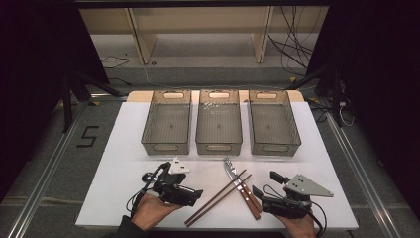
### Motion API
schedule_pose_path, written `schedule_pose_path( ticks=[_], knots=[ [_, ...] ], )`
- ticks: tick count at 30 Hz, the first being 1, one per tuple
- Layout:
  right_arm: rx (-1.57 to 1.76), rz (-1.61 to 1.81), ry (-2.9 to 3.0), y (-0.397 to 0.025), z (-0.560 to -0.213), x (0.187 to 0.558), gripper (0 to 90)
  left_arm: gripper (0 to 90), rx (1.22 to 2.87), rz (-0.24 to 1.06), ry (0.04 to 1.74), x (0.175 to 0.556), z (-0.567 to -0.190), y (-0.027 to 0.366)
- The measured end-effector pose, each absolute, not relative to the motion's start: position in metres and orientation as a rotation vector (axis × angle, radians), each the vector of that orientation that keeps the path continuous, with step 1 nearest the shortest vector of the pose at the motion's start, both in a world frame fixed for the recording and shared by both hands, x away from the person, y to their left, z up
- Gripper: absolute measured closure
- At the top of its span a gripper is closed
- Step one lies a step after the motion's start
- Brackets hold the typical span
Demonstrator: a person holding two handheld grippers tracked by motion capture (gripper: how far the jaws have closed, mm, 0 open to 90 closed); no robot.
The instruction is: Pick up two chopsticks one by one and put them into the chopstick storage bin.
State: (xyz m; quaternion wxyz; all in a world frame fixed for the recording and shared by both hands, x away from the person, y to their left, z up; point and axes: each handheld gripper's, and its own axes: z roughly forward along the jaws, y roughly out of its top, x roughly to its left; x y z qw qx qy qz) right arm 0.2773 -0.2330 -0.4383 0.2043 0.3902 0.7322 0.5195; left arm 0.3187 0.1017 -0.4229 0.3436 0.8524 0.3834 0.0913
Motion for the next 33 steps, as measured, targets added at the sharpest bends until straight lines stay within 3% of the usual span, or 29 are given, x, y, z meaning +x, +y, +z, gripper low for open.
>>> schedule_pose_path(
  ticks=[11, 33],
  knots=[
    [1.093, 1.449, 2.045, -0.233, -0.438, 0.277, 21.8, 30.1, 2.362, 0.158, 0.969, 0.322, -0.44, 0.076],
    [1.1, 1.44, 2.047, -0.233, -0.439, 0.277, 22.2, 51.0, 2.454, 0.114, 0.926, 0.327, -0.46, 0.052]
  ],
)
